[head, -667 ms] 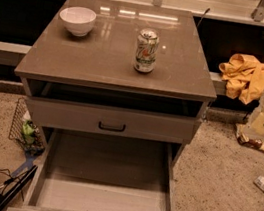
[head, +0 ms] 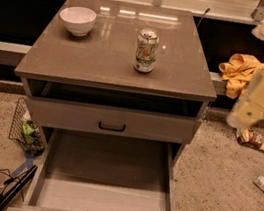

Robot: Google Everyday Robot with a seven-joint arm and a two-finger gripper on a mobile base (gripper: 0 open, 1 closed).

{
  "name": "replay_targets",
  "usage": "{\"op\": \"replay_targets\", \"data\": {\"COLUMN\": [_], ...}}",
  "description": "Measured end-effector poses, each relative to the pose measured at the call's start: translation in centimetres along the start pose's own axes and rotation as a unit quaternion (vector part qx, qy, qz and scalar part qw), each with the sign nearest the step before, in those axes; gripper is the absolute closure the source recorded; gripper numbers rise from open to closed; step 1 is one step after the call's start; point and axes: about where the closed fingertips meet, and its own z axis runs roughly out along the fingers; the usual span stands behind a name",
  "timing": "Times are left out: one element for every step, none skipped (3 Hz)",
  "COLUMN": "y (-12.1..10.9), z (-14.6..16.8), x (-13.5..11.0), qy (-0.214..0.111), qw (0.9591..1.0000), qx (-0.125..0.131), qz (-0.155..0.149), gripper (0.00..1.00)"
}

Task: Place 7up can into middle drawer

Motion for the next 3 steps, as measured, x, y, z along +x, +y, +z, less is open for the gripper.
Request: {"op": "replay_targets", "data": {"y": [-4.4, -9.1, -15.2], "z": [5.3, 9.5, 14.5], "x": [-5.2, -11.0, -15.5], "qy": [-0.135, -0.272, -0.390], "qw": [0.9908, 0.9620, 0.9201], "qx": [-0.011, -0.022, -0.027], "qz": [0.006, 0.014, 0.028], "gripper": [0.00, 0.00, 0.00]}}
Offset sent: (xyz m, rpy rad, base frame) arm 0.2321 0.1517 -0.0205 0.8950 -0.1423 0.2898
